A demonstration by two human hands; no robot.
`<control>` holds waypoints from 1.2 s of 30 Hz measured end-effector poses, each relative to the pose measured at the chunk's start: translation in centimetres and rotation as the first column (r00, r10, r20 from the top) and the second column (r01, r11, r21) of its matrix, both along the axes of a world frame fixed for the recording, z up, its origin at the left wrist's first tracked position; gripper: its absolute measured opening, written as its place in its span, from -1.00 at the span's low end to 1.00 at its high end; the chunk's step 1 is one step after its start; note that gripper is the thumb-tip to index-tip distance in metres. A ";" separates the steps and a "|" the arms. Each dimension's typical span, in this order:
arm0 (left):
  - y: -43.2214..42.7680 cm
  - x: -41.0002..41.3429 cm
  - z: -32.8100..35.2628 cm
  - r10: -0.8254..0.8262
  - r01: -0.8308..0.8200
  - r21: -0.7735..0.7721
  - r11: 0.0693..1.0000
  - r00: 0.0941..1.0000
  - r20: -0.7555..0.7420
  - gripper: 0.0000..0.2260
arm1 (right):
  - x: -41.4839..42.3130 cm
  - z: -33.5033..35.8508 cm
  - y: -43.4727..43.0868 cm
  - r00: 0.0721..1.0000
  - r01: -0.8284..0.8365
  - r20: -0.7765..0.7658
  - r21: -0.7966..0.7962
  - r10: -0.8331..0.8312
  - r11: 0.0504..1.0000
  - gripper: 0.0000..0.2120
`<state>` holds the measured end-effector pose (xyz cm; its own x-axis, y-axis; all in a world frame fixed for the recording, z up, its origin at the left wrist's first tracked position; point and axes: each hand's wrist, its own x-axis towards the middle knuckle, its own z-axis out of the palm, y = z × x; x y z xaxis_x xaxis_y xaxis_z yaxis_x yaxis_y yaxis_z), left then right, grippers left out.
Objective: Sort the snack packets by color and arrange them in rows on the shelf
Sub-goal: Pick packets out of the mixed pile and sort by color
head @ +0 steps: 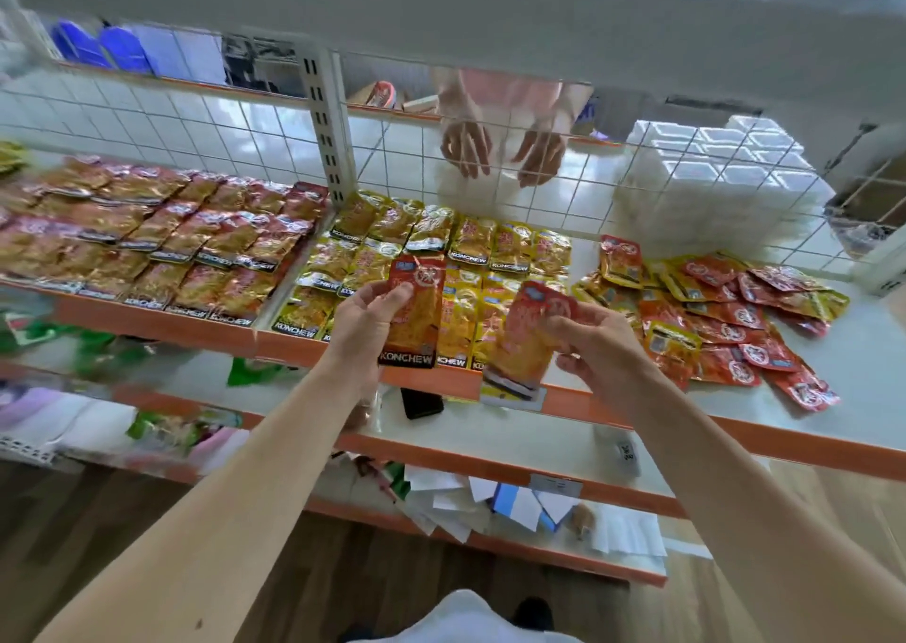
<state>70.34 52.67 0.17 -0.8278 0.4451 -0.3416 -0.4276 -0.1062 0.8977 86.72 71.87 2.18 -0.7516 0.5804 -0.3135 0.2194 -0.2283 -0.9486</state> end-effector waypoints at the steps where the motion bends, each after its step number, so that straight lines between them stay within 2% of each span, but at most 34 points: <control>1: -0.4 -0.3 0.1 -0.012 0.012 -0.015 1.000 1.000 0.004 -0.94 | -0.4 0.1 -0.5 1.000 -0.003 -0.006 -0.036 0.003 0.999 -0.92; 5: -2.2 -1.2 0.5 -0.089 0.090 -0.052 0.995 0.996 0.017 -0.77 | -2.2 0.5 -2.3 0.998 0.046 -0.044 -0.186 -0.055 0.982 -0.85; 11: -5.9 -3.2 0.7 -0.098 0.096 -0.102 0.990 0.995 -0.016 -0.84 | -5.3 0.5 -6.4 0.996 0.035 -0.073 -0.275 -0.057 0.961 -0.89; 14: -8.3 -4.4 0.6 -0.090 0.085 -0.115 0.990 0.995 -0.039 -0.79 | -6.7 0.3 -8.7 0.999 0.005 -0.049 -0.292 -0.020 0.956 -0.80; 16: -9.6 -5.1 0.4 -0.083 0.077 -0.110 0.991 0.996 -0.046 -0.82 | -7.4 0.0 -10.0 0.999 0.012 -0.037 -0.283 -0.024 0.959 -0.76; 20: -11.4 -5.8 0.2 -0.058 0.052 -0.102 0.993 0.997 -0.059 -0.83 | -8.5 -0.1 -12.1 0.992 0.120 -0.011 -0.239 -0.126 0.964 -0.87; 32: -12.4 -6.2 -0.2 0.005 -0.017 -0.198 0.980 0.998 -0.064 -0.86 | -11.3 -0.6 -13.4 0.996 0.076 -0.035 -0.099 -0.080 0.992 -0.88; 36: -13.6 -7.2 -0.1 0.066 -0.078 -0.234 0.969 0.996 -0.060 -0.80 | -13.0 -1.0 -13.9 0.998 0.063 -0.016 -0.074 -0.065 0.995 -0.90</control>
<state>63.15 39.06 0.10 -0.8738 0.2955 -0.3862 -0.3795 0.0824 0.9215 73.68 58.00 1.15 -0.7197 0.6032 -0.3439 0.1851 -0.3107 -0.9323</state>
